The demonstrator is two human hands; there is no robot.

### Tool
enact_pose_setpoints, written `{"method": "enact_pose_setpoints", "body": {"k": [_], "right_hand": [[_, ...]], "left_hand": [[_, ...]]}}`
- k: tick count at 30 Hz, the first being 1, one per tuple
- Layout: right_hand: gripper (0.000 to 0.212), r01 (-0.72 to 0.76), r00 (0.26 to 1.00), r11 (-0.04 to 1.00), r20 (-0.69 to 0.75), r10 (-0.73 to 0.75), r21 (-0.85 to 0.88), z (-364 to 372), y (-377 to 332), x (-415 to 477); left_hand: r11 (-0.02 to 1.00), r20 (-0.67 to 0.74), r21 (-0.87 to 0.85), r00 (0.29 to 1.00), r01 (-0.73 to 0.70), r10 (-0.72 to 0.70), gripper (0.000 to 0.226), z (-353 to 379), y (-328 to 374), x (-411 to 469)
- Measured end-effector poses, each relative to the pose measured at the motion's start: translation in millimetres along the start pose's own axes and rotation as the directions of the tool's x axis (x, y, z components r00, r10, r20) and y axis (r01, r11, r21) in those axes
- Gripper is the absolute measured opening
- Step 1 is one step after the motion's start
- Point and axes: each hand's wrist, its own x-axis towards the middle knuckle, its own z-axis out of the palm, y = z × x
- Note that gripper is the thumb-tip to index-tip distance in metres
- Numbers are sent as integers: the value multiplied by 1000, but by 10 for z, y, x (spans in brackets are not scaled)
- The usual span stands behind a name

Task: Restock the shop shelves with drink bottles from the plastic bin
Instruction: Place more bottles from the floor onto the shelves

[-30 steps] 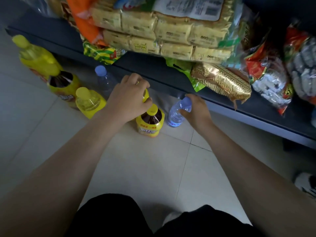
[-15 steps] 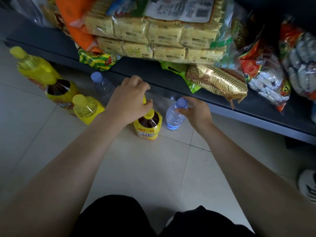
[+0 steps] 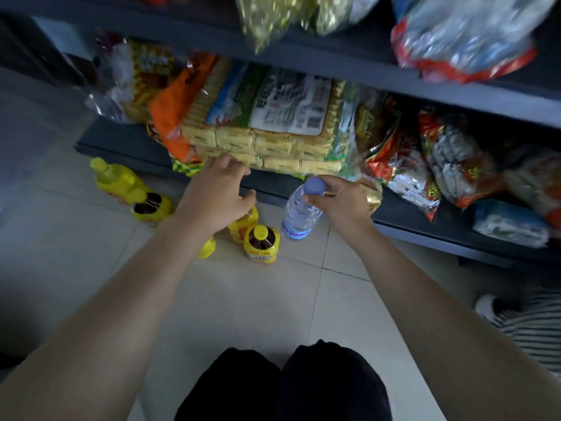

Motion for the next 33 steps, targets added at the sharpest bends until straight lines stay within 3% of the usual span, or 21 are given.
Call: {"method": "enact_pose_setpoints", "body": {"k": [12, 21, 30, 33], "right_hand": [[36, 68, 996, 991, -67, -60, 114, -1156, -2509, -1048], [34, 213, 971, 962, -149, -189, 173, -2189, -4708, -2120], [41, 356, 921, 896, -260, -289, 266, -2905, -5886, -2814], [33, 402, 903, 881, -270, -334, 251, -3122, -6072, -2949]], "left_hand": [[1000, -51, 13, 999, 12, -12, 43, -2648, 741, -640], [998, -142, 32, 989, -45, 49, 42, -4957, 1387, -1277], [995, -169, 77, 983, -61, 73, 41, -6128, 2013, -1634], [993, -201, 78, 974, -87, 101, 42, -6333, 2235, -1690]]}}
